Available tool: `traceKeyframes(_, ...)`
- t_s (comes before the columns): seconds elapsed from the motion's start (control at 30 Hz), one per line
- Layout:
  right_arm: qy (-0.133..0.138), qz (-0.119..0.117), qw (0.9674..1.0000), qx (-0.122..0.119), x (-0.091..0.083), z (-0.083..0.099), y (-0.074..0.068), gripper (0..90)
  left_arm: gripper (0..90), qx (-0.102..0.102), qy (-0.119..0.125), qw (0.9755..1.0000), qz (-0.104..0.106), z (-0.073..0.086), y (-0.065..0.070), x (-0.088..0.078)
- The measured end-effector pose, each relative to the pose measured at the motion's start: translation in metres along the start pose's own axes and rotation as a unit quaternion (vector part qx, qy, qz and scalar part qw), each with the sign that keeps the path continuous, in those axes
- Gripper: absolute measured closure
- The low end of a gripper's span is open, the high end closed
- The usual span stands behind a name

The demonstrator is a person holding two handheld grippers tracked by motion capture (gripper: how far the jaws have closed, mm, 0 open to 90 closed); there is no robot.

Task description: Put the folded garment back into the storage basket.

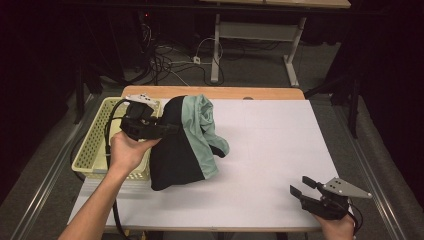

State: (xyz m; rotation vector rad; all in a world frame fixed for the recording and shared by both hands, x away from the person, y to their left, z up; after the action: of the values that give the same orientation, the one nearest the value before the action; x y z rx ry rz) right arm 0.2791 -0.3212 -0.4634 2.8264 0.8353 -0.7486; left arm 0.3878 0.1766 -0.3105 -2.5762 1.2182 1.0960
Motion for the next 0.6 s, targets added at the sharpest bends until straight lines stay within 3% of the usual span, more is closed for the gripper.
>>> traceKeyframes(0.6, 0.0, 0.003, 1.0, 0.003, -0.001, 0.001, 0.001, 39.8, 54.6, -0.016, 0.011, 0.9996, -0.021, -0.005, -0.02, -0.034)
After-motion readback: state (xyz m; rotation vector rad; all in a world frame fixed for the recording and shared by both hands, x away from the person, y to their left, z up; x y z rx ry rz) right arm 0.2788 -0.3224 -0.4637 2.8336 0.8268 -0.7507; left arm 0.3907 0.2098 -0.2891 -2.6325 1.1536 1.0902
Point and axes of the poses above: each handheld gripper's, and its own axes: x roughly forward along the jaws, z roughly out of its underside, y roughly to its right, the point moved 1 cm from there along x, roughly forward along the jaws, and after that the axes turned 1 degree about z, right-handed, at the moved point
